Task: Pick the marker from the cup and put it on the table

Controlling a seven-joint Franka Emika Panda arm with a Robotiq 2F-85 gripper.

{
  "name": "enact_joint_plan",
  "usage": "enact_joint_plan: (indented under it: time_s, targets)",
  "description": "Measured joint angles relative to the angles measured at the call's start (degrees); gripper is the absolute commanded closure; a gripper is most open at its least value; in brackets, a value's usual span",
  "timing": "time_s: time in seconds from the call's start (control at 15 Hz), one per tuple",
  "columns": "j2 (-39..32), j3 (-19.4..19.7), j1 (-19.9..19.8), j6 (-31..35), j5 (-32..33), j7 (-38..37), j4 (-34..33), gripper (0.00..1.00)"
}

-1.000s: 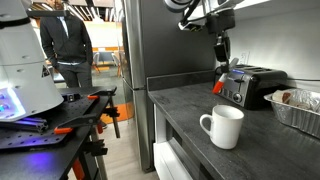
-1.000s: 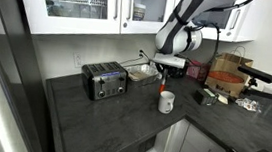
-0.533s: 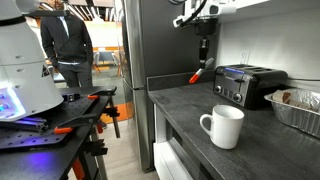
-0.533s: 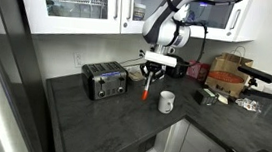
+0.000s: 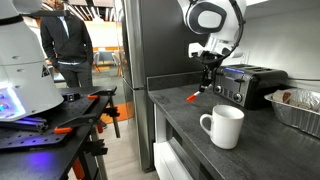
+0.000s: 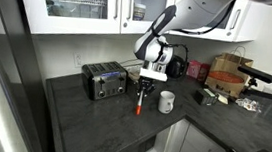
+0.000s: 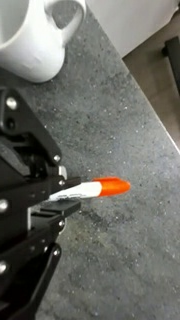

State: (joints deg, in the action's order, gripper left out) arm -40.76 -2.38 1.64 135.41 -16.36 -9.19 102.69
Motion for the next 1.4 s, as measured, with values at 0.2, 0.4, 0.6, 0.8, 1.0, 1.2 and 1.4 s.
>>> enact_joint_plan:
  time_s: [0.2, 0.4, 0.6, 0.8, 1.0, 1.2, 1.4]
  targets:
    - [-6.24, -0.22, 0.52, -5.5, 0.33, 0.0, -7.46, 0.95]
    - [-10.7, -0.44, 1.0, -10.66, 0.49, -0.22, -13.09, 0.49]
    - [-13.6, 0.07, 1.65, -13.55, 2.41, -1.36, -17.11, 0.26]
    - [-14.22, 0.36, 2.14, -13.84, 4.6, -1.36, -19.69, 0.04]
    - [-12.7, 0.69, 2.04, -11.74, 4.89, -1.23, -20.24, 0.0]
    - [-9.21, 0.74, 1.22, -10.89, 4.88, -1.11, -18.2, 0.0]
    - [-3.65, 0.69, 1.1, -10.84, 4.88, -1.09, -13.67, 0.0]
